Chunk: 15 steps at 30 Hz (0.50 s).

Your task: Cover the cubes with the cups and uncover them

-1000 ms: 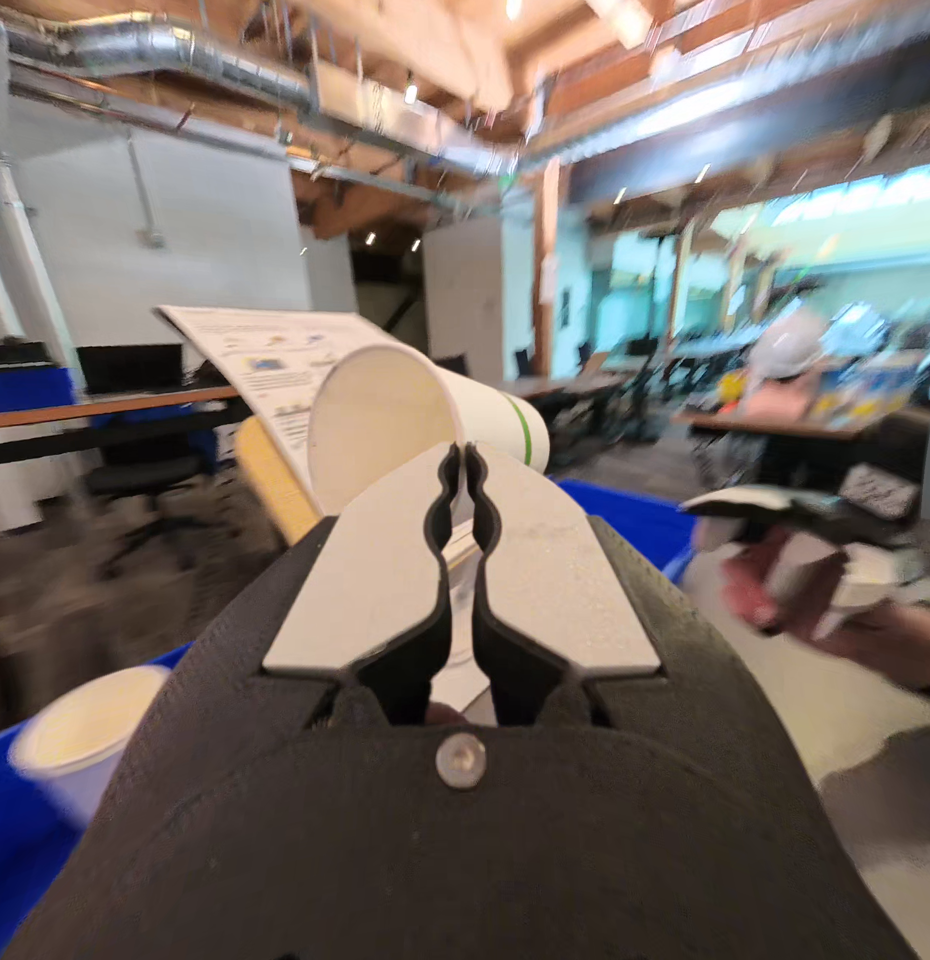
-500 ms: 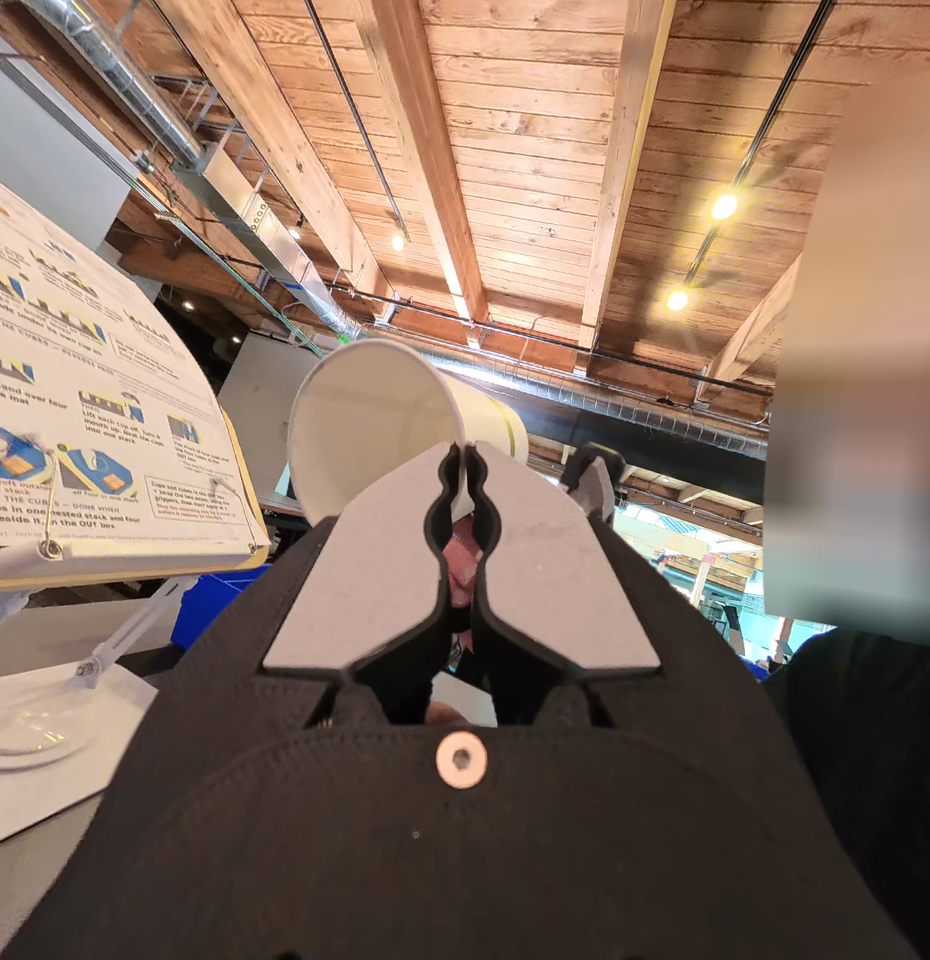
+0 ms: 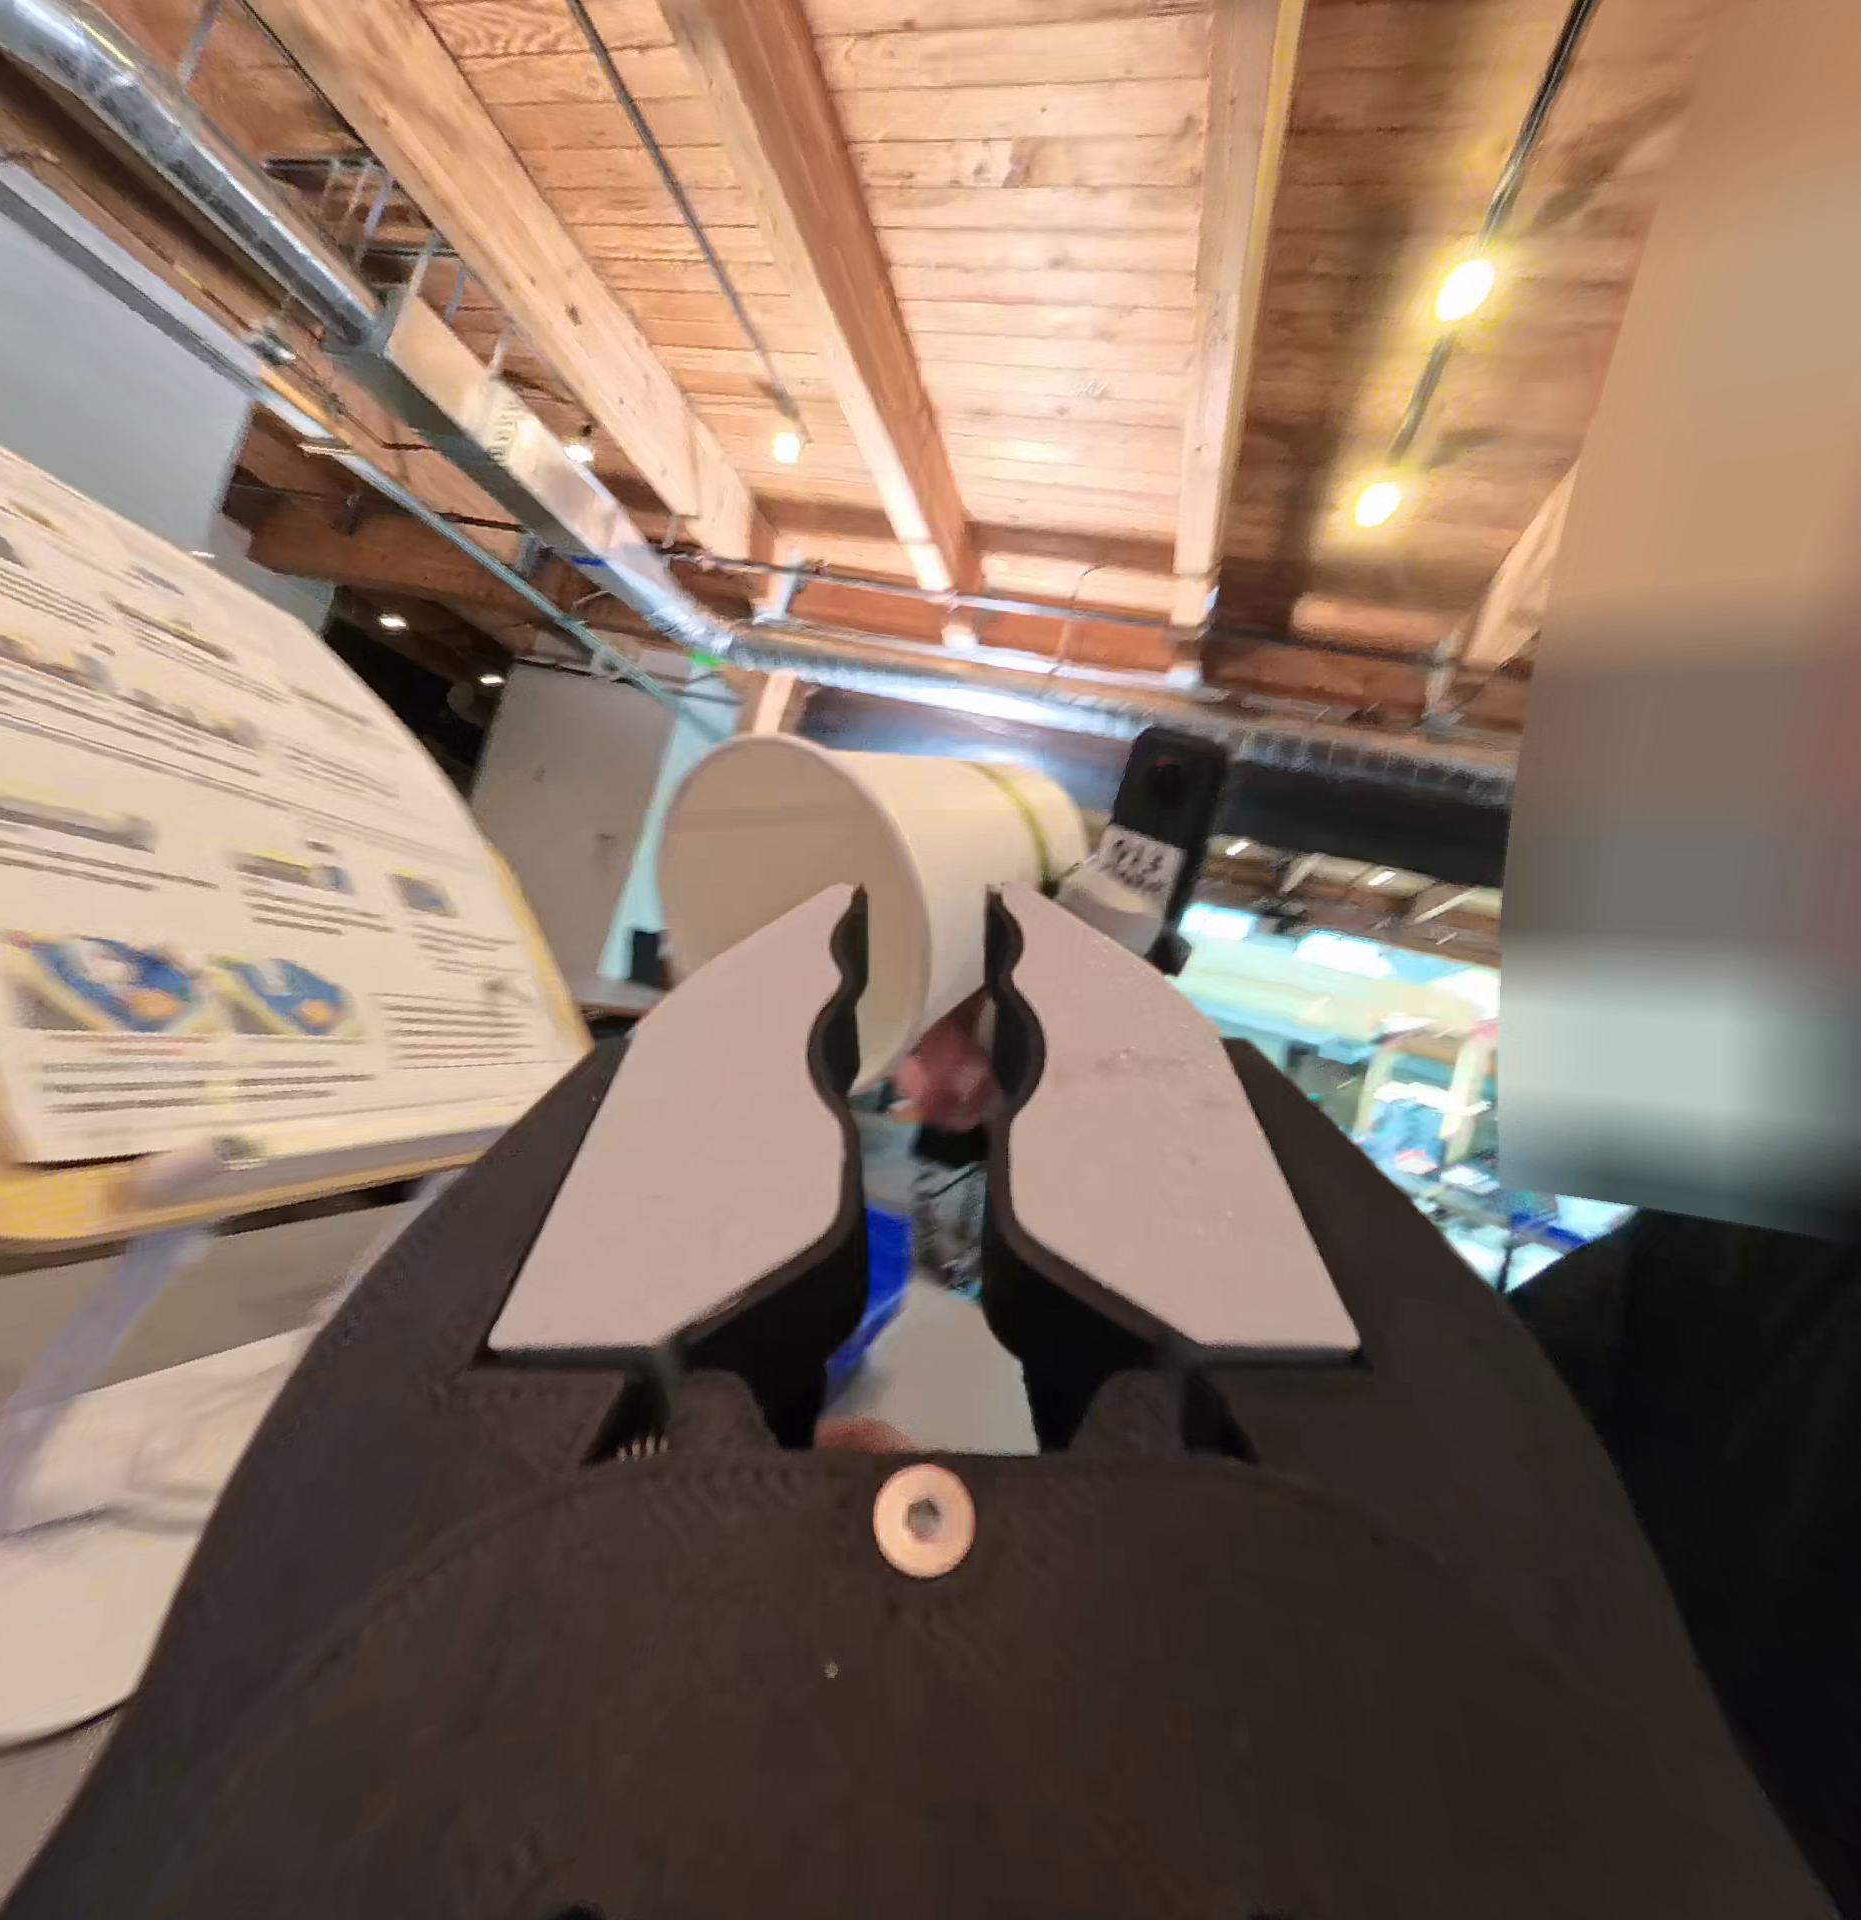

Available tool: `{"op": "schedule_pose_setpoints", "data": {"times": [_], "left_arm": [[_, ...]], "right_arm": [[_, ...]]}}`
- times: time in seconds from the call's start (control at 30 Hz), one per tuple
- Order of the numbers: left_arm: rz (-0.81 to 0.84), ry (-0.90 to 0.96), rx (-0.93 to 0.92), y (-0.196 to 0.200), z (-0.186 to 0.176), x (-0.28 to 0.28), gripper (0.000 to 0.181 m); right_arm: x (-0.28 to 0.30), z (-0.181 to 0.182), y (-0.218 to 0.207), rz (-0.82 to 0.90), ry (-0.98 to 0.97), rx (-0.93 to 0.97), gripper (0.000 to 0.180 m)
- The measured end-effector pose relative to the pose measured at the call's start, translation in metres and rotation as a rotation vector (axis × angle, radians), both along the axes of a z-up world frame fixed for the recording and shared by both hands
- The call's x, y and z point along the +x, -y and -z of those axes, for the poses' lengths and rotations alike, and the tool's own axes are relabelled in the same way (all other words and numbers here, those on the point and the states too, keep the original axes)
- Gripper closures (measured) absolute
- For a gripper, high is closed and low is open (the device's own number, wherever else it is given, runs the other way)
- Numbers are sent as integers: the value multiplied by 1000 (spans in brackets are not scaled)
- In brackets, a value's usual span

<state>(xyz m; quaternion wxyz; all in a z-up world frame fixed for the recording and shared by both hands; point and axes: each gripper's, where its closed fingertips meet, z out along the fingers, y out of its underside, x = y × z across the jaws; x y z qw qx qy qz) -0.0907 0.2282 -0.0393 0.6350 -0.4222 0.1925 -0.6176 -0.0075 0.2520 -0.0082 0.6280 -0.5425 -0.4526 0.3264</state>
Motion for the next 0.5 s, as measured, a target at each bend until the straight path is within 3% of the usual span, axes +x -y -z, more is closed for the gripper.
{"op": "schedule_pose_setpoints", "data": {"times": [0.13,0.27,0.5], "left_arm": [[-358,-253,74,-31,8,-63,181],[-666,-423,44,-69,33,-138,181],[-821,-464,-66,-93,103,-190,181]], "right_arm": [[-20,12,7,-73,198,-86,93],[-63,50,18,-145,405,-174,93],[-126,163,18,-176,823,-322,93]]}}
